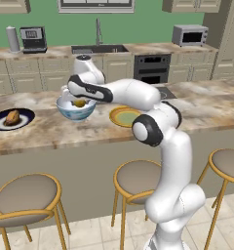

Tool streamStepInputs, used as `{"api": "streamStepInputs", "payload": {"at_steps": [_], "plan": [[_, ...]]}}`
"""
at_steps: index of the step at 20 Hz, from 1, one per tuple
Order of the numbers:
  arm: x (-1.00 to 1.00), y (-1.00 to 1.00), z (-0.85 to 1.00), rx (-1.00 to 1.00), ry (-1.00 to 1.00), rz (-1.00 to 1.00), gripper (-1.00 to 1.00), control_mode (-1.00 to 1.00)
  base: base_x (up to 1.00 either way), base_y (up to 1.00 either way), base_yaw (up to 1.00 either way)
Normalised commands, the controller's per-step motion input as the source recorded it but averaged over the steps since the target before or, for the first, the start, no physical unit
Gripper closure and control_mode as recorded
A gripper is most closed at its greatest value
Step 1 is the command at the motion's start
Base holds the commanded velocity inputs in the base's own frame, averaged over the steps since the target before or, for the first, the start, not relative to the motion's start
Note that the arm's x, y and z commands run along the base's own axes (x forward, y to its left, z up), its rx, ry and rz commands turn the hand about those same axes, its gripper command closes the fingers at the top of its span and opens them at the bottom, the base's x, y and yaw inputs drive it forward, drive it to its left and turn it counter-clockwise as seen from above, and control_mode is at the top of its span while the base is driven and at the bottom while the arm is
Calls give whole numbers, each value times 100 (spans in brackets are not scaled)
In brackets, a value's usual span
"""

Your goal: Pick the chicken drumstick and lemon from their plates and place them in the bowl. Then put the bowl in the fridge.

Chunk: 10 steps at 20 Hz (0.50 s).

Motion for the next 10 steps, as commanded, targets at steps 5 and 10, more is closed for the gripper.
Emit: {"api": "streamStepInputs", "payload": {"at_steps": [5,10], "plan": [[6,3,-8,-1,0,0,-100,-100,0,0,0],[1,0,3,-4,0,0,-100,-100,0,0,0]]}}
